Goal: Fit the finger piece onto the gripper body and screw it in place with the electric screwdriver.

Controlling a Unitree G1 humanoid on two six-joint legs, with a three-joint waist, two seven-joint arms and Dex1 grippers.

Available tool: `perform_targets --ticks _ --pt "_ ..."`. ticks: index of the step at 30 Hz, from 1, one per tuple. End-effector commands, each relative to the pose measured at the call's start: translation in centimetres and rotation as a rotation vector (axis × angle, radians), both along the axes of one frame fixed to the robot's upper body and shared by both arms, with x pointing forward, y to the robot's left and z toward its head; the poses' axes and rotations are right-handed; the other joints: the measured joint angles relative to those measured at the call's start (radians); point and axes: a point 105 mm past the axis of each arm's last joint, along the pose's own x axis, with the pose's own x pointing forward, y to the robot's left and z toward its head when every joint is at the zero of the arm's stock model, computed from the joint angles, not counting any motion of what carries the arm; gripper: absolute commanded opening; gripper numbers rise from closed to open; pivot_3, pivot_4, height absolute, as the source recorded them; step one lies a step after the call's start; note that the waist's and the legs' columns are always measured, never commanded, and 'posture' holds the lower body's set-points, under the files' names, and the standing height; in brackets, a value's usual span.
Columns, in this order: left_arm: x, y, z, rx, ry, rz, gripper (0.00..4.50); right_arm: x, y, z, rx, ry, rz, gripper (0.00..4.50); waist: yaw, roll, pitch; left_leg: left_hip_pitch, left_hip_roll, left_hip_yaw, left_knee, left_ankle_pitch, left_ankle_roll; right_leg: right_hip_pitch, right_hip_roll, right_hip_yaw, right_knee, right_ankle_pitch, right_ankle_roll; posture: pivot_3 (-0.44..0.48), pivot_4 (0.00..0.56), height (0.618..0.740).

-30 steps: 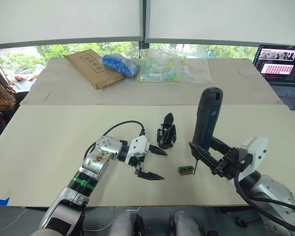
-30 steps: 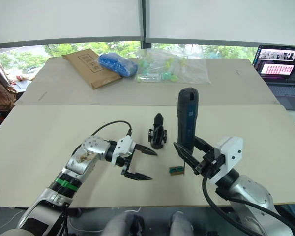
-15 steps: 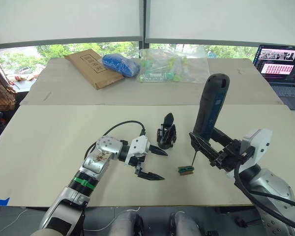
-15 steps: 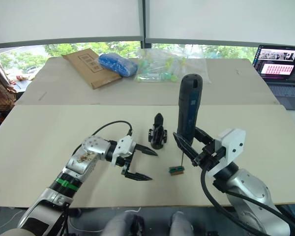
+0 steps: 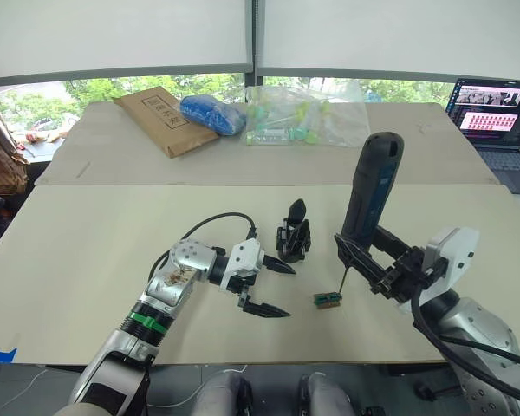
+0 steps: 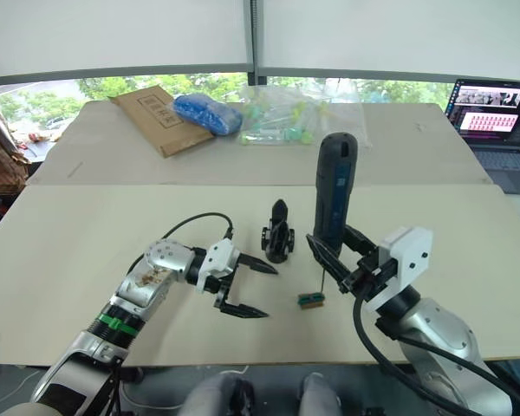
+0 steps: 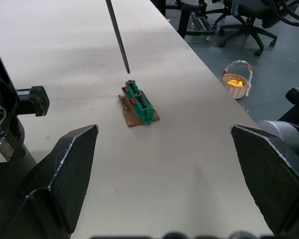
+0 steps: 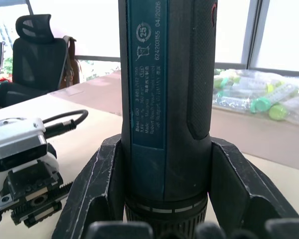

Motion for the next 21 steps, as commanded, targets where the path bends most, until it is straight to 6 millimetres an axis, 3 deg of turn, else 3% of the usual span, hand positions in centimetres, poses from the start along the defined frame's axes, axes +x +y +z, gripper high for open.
perform_targets --ticks 1,13,21 --pt "0.1 -0.2 0.7 -0.018 -0.033 -0.009 4.5 -0.6 0.3 1.3 0.005 -0.072 0.022 1.9 0.0 0.0 0.0 0.0 0.0 0.0 0.0 0.0 0.0 0.0 0.0 0.0 0.0 0.0 0.0 0.0 0.15 0.732" --pt "0.1 -0.2 0.7 -0.017 -0.034 -0.013 4.5 -1.0 0.3 1.0 0.007 -0.078 0.017 1.9 0.0 0.0 0.0 0.0 0.0 0.0 0.0 0.0 0.0 0.0 0.0 0.0 0.0 0.0 0.0 0.0 0.15 0.732" --pt "0.1 -0.2 0.8 -0.017 -0.034 -0.015 4.5 -1.5 0.4 1.9 0.003 -0.11 0.018 1.9 0.0 0.0 0.0 0.0 0.0 0.0 0.0 0.0 0.0 0.0 0.0 0.0 0.0 0.0 0.0 0.0 0.15 0.732"
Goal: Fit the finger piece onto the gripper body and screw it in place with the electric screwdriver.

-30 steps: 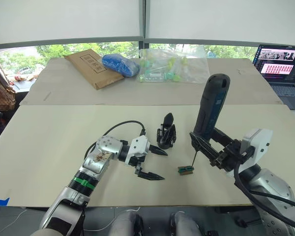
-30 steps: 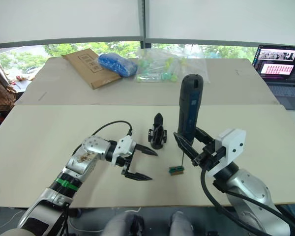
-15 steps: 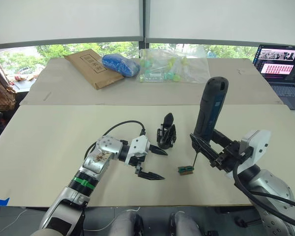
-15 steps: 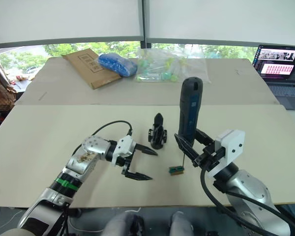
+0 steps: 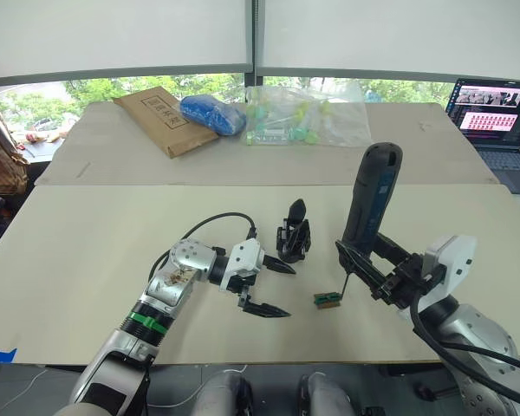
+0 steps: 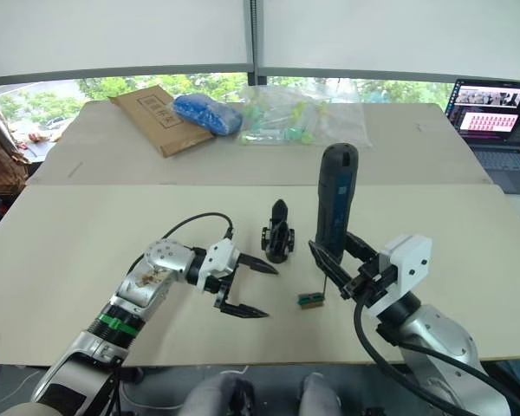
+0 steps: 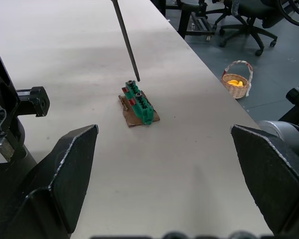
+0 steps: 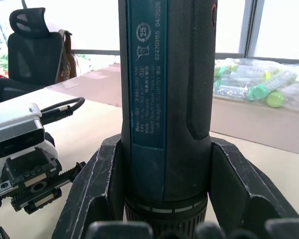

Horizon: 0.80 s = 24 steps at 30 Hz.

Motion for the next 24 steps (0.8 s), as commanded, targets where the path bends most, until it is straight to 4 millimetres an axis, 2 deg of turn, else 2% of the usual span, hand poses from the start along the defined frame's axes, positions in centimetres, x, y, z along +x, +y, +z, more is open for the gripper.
perform_targets --ticks 1,24 --pt "0.15 -0.24 0.81 -0.017 -0.035 -0.014 4.5 -1.12 0.53 2.77 0.0 -0.132 0.021 1.9 0.0 0.0 0.0 0.0 0.0 0.0 0.0 0.0 0.0 0.0 0.0 0.0 0.0 0.0 0.0 0.0 0.15 0.732" --pt "0.18 -0.37 0.86 -0.022 -0.037 -0.012 4.5 -0.13 0.01 2.58 0.001 -0.106 0.008 1.9 0.0 0.0 0.0 0.0 0.0 0.0 0.0 0.0 0.0 0.0 0.0 0.0 0.0 0.0 0.0 0.0 0.15 0.732"
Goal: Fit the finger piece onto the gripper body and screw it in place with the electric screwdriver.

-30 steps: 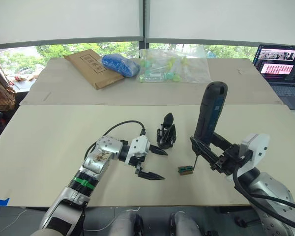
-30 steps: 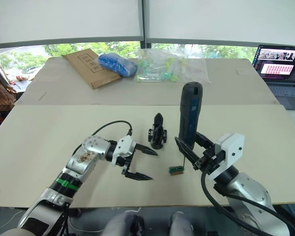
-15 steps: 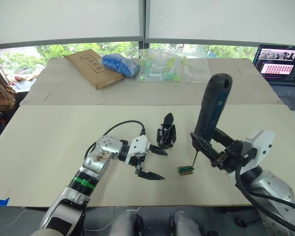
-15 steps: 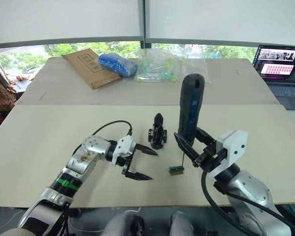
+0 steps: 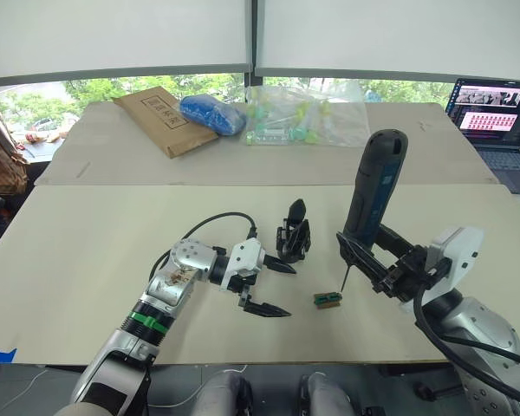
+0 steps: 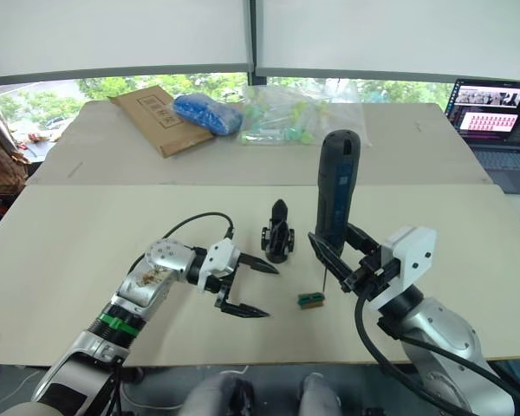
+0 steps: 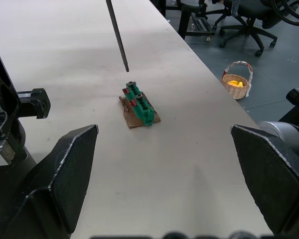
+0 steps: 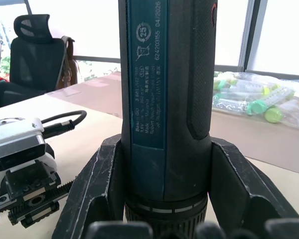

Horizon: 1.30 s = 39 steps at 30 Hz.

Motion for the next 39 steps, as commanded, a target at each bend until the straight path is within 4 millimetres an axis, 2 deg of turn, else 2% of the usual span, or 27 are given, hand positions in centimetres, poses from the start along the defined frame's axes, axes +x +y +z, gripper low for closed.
perform_targets --ticks 1,23,39 --pt "0.2 -0.3 0.8 -0.019 -0.036 -0.011 4.5 -0.5 0.0 1.6 0.007 -0.073 0.012 1.9 0.0 0.0 0.0 0.0 0.0 0.0 0.0 0.0 0.0 0.0 0.0 0.0 0.0 0.0 0.0 0.0 0.15 0.732" --pt "0.2 -0.2 0.7 -0.014 -0.019 -0.01 4.5 -0.1 0.3 1.4 0.007 -0.057 0.02 1.9 0.0 0.0 0.0 0.0 0.0 0.0 0.0 0.0 0.0 0.0 0.0 0.0 0.0 0.0 0.0 0.0 0.15 0.732" --pt "0.2 -0.8 -0.4 -0.008 -0.004 0.007 4.5 -0.3 0.6 1.4 0.002 -0.053 0.029 1.9 0.0 0.0 0.0 0.0 0.0 0.0 0.0 0.0 0.0 0.0 0.0 0.0 0.0 0.0 0.0 0.0 0.15 0.732"
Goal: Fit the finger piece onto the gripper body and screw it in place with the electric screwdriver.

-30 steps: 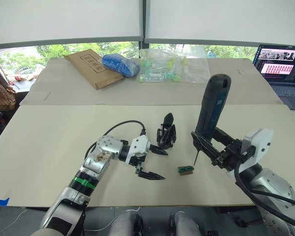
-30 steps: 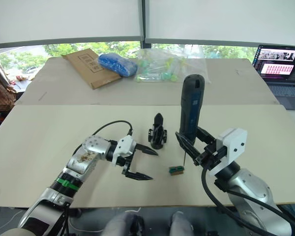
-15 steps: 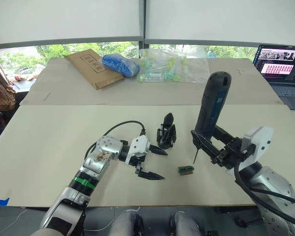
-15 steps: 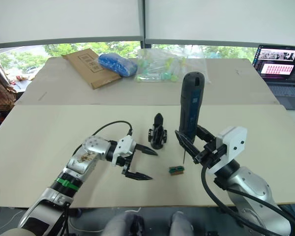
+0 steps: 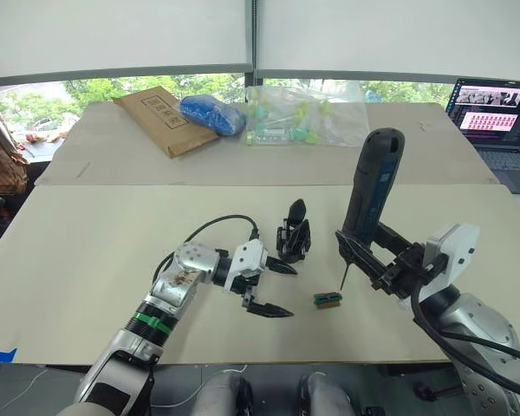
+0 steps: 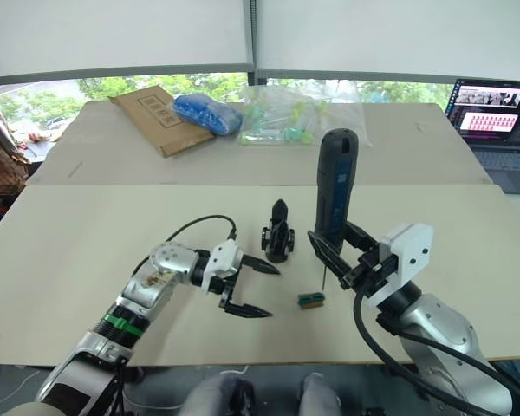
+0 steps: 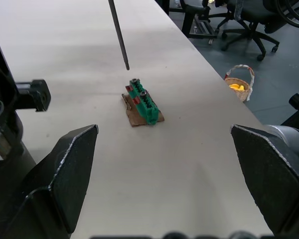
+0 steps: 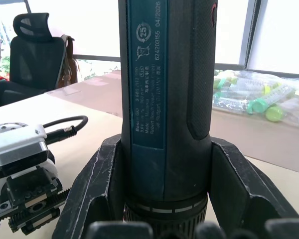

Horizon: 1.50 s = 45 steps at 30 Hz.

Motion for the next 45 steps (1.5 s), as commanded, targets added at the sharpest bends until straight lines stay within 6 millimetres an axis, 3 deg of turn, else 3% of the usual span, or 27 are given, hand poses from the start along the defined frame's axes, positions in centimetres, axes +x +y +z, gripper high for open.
perform_targets --ticks 1,20,35,45 --pt "0.0 -0.4 0.4 -0.013 -0.03 -0.012 4.5 -0.7 0.6 1.4 0.003 -0.062 0.029 1.9 0.0 0.0 0.0 0.0 0.0 0.0 0.0 0.0 0.0 0.0 0.0 0.0 0.0 0.0 0.0 0.0 0.15 0.732" --pt "-0.1 -0.5 0.8 -0.018 -0.041 -0.018 4.5 -0.6 0.8 1.7 -0.005 -0.064 0.019 1.9 0.0 0.0 0.0 0.0 0.0 0.0 0.0 0.0 0.0 0.0 0.0 0.0 0.0 0.0 0.0 0.0 0.15 0.732" --pt "0.1 -0.5 1.1 -0.021 -0.044 -0.018 4.5 -1.1 0.6 -0.3 -0.01 -0.041 0.008 1.9 0.0 0.0 0.0 0.0 0.0 0.0 0.0 0.0 0.0 0.0 0.0 0.0 0.0 0.0 0.0 0.0 0.15 0.732" --pt "0.2 -0.5 1.0 -0.022 -0.043 -0.014 4.5 -1.8 0.1 0.9 -0.012 -0.081 0.006 1.9 0.0 0.0 0.0 0.0 0.0 0.0 0.0 0.0 0.0 0.0 0.0 0.0 0.0 0.0 0.0 0.0 0.15 0.732"
